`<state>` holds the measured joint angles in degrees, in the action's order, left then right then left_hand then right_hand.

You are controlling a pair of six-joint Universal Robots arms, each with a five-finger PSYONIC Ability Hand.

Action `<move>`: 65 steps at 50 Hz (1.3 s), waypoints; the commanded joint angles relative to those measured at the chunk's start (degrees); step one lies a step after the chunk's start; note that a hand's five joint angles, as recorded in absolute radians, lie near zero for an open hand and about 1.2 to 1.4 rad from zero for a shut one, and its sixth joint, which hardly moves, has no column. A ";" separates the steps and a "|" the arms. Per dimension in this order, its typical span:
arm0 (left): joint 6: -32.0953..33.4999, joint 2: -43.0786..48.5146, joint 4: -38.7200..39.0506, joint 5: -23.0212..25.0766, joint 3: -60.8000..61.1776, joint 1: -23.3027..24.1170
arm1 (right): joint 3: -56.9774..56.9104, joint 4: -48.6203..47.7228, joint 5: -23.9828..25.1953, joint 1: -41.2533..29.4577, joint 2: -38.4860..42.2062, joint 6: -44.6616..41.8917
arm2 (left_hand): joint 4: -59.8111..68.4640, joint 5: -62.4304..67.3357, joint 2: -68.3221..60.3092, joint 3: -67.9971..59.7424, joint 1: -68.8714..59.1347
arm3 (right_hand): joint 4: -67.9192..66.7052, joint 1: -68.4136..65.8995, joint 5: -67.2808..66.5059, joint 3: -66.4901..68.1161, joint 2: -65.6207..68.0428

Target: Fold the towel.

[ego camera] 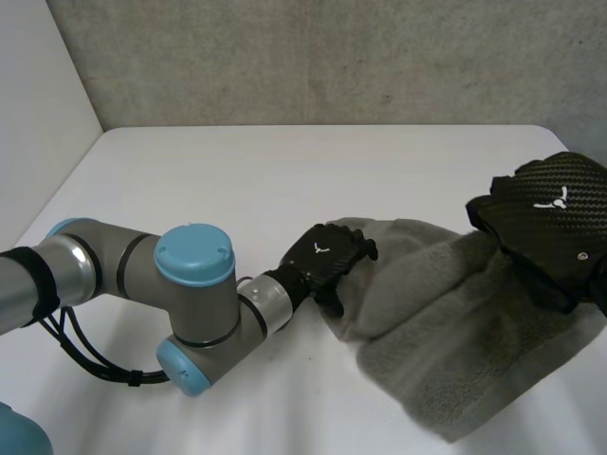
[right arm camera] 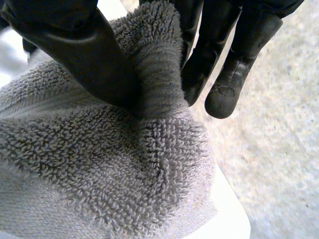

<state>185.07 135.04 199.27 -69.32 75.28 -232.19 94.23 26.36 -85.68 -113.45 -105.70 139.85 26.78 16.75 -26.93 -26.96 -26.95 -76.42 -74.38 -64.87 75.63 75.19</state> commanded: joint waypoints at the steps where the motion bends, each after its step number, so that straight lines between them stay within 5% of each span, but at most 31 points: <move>1: 0.03 -0.13 1.82 -3.37 0.40 -0.63 | 0.34 -0.34 2.01 3.94 0.23 -2.04 | 8.33 8.36 -8.18 -8.15 -8.16 | -3.58 -5.62 -5.13 4.37 4.81; 21: 0.12 -5.40 -0.11 -2.84 3.83 -0.63 | -1.68 -14.83 3.67 23.26 4.62 6.91 | 3.95 3.98 -3.81 -3.77 -3.79 | -3.58 -5.62 -5.13 4.37 4.81; 38: 7.40 -5.84 -5.29 -2.93 6.81 -0.55 | 0.34 -15.46 4.20 23.62 6.82 8.86 | -7.65 -7.62 7.79 7.82 7.81 | -3.58 -5.62 -5.13 4.37 4.81; 65: 10.75 0.40 -5.39 -4.07 0.23 -0.37 | 6.40 -18.09 7.28 23.71 7.79 9.04 | 2.94 2.97 -2.79 -2.76 -2.77 | -3.58 -5.62 -5.13 4.37 4.81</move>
<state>195.75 133.98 193.89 -73.29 77.26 -232.64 100.10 8.49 -78.34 -89.88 -97.99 148.91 24.66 14.74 -24.67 -24.71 -24.72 -76.42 -74.43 -64.87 75.94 75.19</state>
